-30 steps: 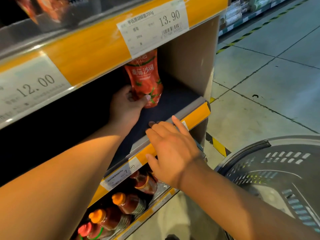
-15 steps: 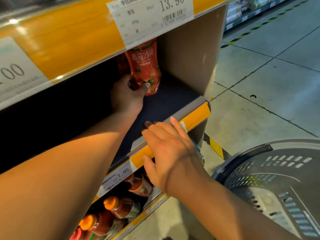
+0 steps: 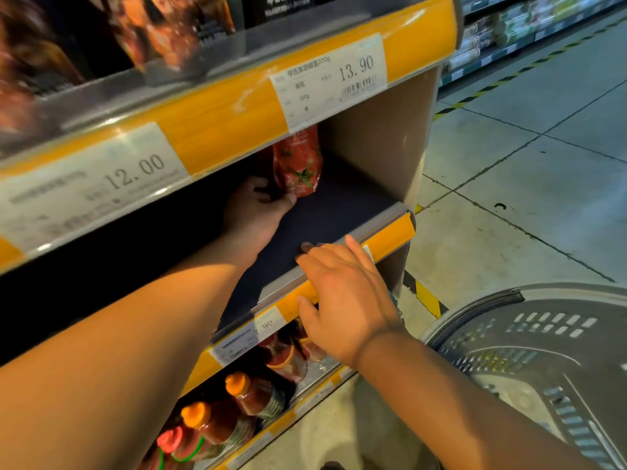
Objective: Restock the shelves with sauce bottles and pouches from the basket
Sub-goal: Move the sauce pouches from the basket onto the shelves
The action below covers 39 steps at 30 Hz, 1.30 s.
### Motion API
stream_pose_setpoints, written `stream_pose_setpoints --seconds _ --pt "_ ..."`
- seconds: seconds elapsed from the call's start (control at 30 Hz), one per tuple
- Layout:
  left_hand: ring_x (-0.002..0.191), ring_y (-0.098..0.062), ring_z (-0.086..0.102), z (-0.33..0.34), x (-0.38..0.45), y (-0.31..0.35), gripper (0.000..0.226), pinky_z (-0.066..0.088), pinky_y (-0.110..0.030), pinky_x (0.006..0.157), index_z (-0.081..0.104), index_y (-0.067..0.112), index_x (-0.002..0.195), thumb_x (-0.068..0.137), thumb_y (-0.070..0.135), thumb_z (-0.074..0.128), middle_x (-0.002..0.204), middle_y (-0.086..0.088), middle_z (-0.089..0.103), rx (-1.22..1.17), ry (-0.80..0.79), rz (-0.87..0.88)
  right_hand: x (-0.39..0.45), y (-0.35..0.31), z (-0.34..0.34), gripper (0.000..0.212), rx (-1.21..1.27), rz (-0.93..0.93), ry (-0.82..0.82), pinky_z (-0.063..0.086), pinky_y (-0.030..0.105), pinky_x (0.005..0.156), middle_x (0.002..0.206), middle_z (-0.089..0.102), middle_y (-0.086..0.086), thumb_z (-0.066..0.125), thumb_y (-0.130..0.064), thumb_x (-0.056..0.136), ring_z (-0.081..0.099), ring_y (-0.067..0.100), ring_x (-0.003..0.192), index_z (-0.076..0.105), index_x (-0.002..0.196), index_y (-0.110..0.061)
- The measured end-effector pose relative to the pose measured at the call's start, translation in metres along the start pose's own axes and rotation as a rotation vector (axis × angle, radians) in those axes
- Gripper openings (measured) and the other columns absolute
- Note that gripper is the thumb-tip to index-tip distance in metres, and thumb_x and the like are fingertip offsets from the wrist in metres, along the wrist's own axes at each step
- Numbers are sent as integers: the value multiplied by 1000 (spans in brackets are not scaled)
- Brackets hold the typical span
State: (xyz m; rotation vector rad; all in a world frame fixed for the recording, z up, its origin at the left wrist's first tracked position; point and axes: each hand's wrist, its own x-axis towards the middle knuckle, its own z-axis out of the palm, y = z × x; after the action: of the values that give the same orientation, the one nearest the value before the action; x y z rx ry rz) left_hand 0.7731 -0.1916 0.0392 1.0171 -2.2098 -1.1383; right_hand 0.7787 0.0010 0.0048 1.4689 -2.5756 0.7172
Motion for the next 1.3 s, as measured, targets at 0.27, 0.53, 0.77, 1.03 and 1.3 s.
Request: stream_pose_setpoints --seconds 0.27,0.53,0.77,1.03,1.3 --pt "124 -5 58 -104 -101 -11 37 44 -25 104 64 37 132 96 40 71 139 15 61 74 -169 96 8 -5 -24 70 -104 -9 -177 13 44 128 151 51 -3 61 -54 88 41 20 142 49 150 -24" --pt "143 4 33 -254 -270 -57 71 36 -27 116 32 55 153 94 52 70 157 34 30 185 -130 52 -16 -126 -60 69 323 -105 -419 40 38 114 158 43 -5 69 -48 94 43 17 142 42 155 -29" --pt "119 -5 53 -386 -426 -85 76 53 -30 95 39 65 144 94 14 65 154 25 39 137 103 -187 -68 -292 -68 60 445 -401 -452 36 30 117 152 48 -16 62 -56 95 43 6 141 47 150 -35" --pt "126 0 59 -506 -612 -142 55 50 -21 99 63 31 135 94 -6 66 134 15 67 41 575 -285 -139 -451 -58 46 388 -690 -550 47 30 100 134 55 -20 62 -51 96 52 5 122 50 140 -42" --pt "123 -8 64 -542 -781 -243 54 49 -30 107 65 31 119 88 -13 69 127 7 70 -47 908 -548 -220 -602 -26 49 373 -980 -707 43 23 97 134 55 -24 63 -47 90 51 1 122 51 138 -44"
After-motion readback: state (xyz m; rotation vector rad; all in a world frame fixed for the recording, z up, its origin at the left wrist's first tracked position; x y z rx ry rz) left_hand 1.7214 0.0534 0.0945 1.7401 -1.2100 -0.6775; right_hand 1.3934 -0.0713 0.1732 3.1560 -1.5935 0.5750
